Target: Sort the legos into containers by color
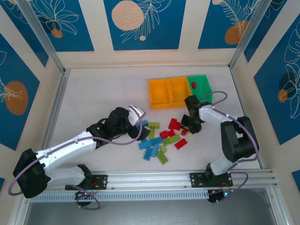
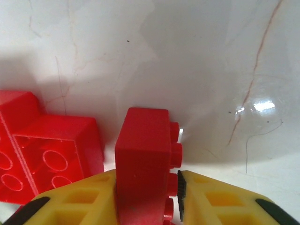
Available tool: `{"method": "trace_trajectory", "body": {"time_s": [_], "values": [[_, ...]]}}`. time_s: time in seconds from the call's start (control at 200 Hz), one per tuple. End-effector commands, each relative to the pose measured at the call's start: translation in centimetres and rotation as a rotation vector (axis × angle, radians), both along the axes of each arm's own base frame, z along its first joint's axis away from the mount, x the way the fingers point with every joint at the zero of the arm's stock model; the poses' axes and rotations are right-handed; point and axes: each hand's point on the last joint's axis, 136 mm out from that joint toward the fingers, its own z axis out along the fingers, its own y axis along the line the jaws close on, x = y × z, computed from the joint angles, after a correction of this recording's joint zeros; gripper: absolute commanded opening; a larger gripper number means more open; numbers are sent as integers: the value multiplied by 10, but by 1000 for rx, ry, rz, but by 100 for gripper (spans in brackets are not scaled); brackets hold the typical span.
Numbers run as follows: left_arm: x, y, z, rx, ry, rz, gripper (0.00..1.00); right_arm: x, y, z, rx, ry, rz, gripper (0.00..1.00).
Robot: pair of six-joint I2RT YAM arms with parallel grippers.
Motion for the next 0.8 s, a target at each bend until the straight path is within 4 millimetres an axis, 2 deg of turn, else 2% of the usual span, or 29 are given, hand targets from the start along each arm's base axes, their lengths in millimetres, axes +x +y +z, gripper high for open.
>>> {"method": "trace_trajectory", "body": {"time_s": [0.0, 0.095, 0.19, 0.31, 0.385, 0.44, 0.57, 0.705, 0.795], "values": [[-3, -3, 4, -11, -11, -13, 100, -9, -7, -2, -23, 9, -13, 30], [-4, -2, 6, -16, -29, -18, 100, 1, -13, 21, -16, -79, -29, 27], [-4, -4, 10, -26, -49, -37, 100, 24, -30, 57, -44, -219, -51, 21], [-2, -9, 14, -30, -67, -53, 100, 73, -59, 104, -85, -413, -81, 20], [1, -11, 16, -26, -75, -56, 100, 110, -73, 120, -107, -482, -66, 20], [1, -12, 16, -15, -73, -61, 100, 137, -80, 127, -117, -504, -49, 21], [0, -12, 13, 23, -46, -72, 100, 194, -94, 115, -141, -463, -28, 21], [0, -6, 15, 21, -41, -40, 100, 232, -106, 108, -158, -462, -24, 24], [5, -1, 15, 10, -43, 14, 100, 245, -108, 102, -142, -429, -15, 30]]}}
